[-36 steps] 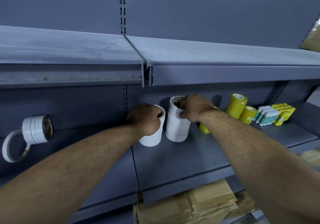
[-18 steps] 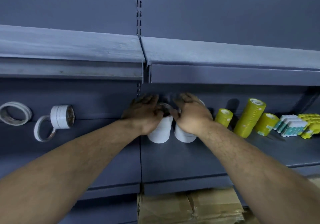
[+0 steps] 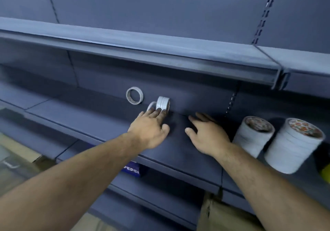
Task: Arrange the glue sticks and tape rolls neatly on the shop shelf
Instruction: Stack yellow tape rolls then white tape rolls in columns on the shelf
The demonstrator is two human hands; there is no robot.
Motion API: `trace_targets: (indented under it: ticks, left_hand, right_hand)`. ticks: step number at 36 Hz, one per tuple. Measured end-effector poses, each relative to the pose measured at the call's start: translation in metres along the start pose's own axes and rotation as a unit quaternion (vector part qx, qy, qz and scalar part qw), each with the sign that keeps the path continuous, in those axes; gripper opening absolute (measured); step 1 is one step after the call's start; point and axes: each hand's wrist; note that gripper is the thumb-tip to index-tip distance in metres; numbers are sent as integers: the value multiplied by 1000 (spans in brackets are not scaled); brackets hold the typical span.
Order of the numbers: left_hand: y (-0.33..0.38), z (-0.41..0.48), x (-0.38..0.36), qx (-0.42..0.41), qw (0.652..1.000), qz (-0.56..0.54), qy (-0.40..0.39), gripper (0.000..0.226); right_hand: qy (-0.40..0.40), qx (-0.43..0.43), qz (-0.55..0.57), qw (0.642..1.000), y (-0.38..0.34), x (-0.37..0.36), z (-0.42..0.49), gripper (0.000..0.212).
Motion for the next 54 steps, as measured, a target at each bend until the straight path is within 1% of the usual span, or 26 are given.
trace_targets:
  ticks: [6,14,20,23,27,29,32,34,36,38,41,43,45,47,51,54]
  left_hand:
    - [-81,-32,33,35,999,-7,18,63]
    - [-200,-69,71,53,999,-9,9,63]
    - [-255,-67,95,51,999,-8,5,64]
    - [-265,-56,101,44,999,-22,3,64]
    - [-274,-32,99,30,999,-23,0,64]
    - [-277,-19,98,24,1000,-17,-4,64]
    - [-282,-1,99,17,1000,3,-2,66]
    - [-288,12,102,10,1000,27,6,72]
    - [-291,27,105,11,999,37,18,78]
    - [-293,43,107,9,999,37,21,74]
    - [-292,60,104,1,1000,29,3,70]
    - [-291,75,98,-6,1000,25,-15,75]
    - [-287,93,93,-17,999,20,-31,74]
    - [-283,114,88,-38,999,17,-28,69]
    - [-276,147,79,-88,995,-20,-32,65]
    - [-276,168,73,-121,991,-36,-31,66]
  right_hand:
    - [8,34,-34,999,-81,3,17,54]
    - [-37,43,-46,997,-198,-22,46,59]
    - [-62,32,-56,996,-248,-28,69,58]
    - [-52,1,-71,996,-254,-26,83,53]
    - [3,-102,-124,987,-251,-23,103,33]
    - [7,-140,-149,979,-246,-25,116,29]
    - [-6,-164,-143,976,-238,-28,140,25]
    - [-14,-152,-122,981,-238,-30,153,22]
    - [-5,-118,-113,987,-240,-34,165,23]
    - [8,-98,-96,991,-244,-37,173,23]
    - [-11,-90,-79,993,-246,-44,179,31]
    - [-28,-89,-88,992,-244,-48,182,34]
    - [-49,-95,-86,991,-242,-50,184,32]
    - [-63,-102,-86,989,-240,-53,186,34]
    - [-91,-128,-89,984,-235,-61,188,49]
    - [-114,-158,-80,978,-232,-69,192,57]
Point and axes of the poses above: each hand's wrist, its own z-axis towards the middle knuckle, its own x-axis out of the back of the hand, y = z × x, and after that the axes turned 14 degrees about -z, right-handed
